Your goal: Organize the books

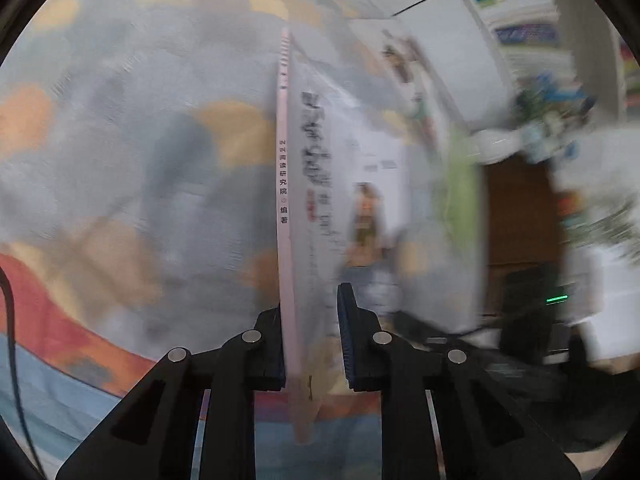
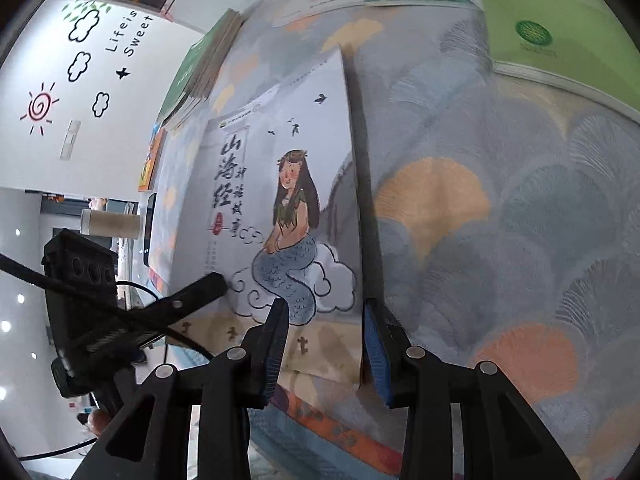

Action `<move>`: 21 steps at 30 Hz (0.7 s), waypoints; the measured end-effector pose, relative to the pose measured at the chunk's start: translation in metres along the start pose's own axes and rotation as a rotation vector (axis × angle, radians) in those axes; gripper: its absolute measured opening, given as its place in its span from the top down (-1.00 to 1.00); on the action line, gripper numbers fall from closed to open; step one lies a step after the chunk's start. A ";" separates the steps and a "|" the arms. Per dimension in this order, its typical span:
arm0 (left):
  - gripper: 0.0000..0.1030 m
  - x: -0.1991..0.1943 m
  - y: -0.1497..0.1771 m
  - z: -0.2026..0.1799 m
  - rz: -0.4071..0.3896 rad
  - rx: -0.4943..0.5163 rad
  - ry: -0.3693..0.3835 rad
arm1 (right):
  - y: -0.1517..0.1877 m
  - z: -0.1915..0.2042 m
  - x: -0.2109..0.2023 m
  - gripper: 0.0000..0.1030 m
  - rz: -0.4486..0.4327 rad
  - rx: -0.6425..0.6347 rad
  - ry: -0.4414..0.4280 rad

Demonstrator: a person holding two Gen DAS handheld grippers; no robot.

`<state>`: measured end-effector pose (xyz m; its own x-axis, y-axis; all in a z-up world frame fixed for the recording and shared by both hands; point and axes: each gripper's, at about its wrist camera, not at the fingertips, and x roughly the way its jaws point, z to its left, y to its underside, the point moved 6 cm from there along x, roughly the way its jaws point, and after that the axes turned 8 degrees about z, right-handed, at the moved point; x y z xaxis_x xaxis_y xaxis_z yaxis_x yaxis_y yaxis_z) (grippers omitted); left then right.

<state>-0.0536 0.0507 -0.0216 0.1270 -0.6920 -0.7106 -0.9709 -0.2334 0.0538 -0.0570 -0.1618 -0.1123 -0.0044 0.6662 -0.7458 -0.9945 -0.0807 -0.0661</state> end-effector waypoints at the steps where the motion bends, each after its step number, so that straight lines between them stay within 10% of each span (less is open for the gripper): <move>1: 0.70 -0.002 -0.002 -0.002 0.017 -0.044 0.101 | 0.000 -0.004 -0.004 0.22 0.002 0.016 -0.014; 6: 0.70 -0.007 -0.015 0.001 0.079 -0.193 0.338 | 0.004 -0.020 -0.015 -0.13 0.031 0.105 -0.267; 14: 0.70 -0.007 -0.014 0.009 0.170 -0.265 0.433 | -0.024 -0.019 0.012 -0.05 0.012 0.295 -0.612; 17: 0.70 -0.015 -0.024 0.012 0.181 -0.217 0.324 | -0.031 -0.006 0.012 0.32 -0.021 0.269 -0.533; 21: 0.70 -0.018 -0.021 0.010 0.203 -0.008 0.035 | -0.026 0.027 0.004 0.38 -0.091 0.115 -0.224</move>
<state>-0.0371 0.0749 -0.0165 -0.0638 -0.7487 -0.6598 -0.9757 -0.0919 0.1987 -0.0341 -0.1372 -0.0960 0.0752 0.8155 -0.5738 -0.9972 0.0634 -0.0406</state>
